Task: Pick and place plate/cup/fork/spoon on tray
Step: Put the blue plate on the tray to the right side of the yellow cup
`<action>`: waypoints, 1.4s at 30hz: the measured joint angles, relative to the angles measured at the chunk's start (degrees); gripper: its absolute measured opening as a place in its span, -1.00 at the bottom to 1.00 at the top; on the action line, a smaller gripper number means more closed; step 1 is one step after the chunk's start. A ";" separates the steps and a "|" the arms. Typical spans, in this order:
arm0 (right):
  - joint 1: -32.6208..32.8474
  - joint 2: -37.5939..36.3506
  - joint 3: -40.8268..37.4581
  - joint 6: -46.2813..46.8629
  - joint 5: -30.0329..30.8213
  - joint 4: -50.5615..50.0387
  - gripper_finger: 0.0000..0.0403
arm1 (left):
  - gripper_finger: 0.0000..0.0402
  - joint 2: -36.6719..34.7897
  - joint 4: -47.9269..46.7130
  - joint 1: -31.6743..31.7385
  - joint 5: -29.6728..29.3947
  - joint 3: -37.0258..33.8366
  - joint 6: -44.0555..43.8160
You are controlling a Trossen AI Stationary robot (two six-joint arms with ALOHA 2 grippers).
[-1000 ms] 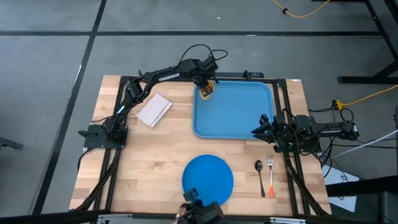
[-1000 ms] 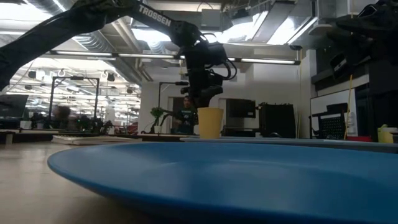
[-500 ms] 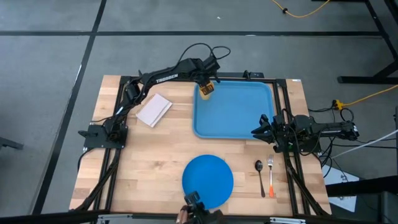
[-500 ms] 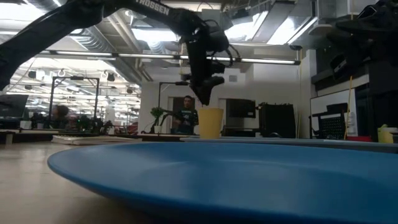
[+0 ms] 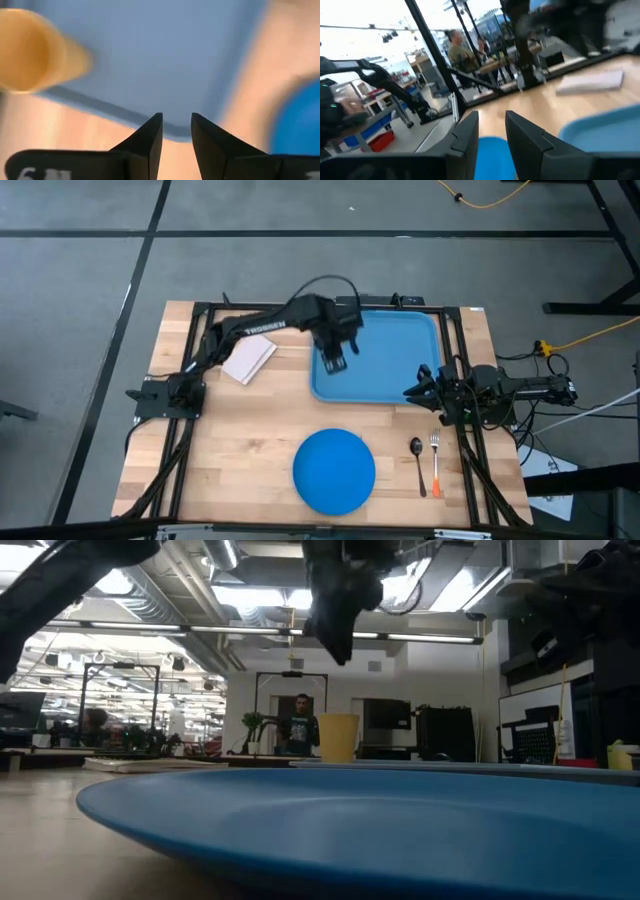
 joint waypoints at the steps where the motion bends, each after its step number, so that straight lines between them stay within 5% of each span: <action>1: 0.00 -0.02 -0.01 0.32 -0.05 -0.93 -0.49 | -0.53 -0.08 -0.46 -1.44 1.38 0.02 -0.98; 12: 0.22 0.38 -0.01 9.20 -0.09 -4.15 -0.49 | -0.53 -0.04 -7.12 -17.89 8.69 0.00 -6.15; 18: 0.24 0.38 0.01 6.87 -0.11 -4.14 -0.49 | -0.53 0.00 -8.34 -26.36 3.63 -0.03 -4.51; 23: 0.24 0.38 0.01 5.92 -0.10 -4.13 -0.49 | -0.53 0.14 -8.63 -31.54 -8.49 -2.30 0.47; 34: 0.26 0.38 -0.01 5.94 -0.11 -4.13 -0.49 | -0.53 -1.31 -11.75 -31.71 -9.85 -13.43 -1.45; 42: 0.26 0.97 -0.01 6.01 -0.11 -4.31 -0.49 | -0.53 -18.14 -8.41 -27.00 -15.70 -30.89 -7.14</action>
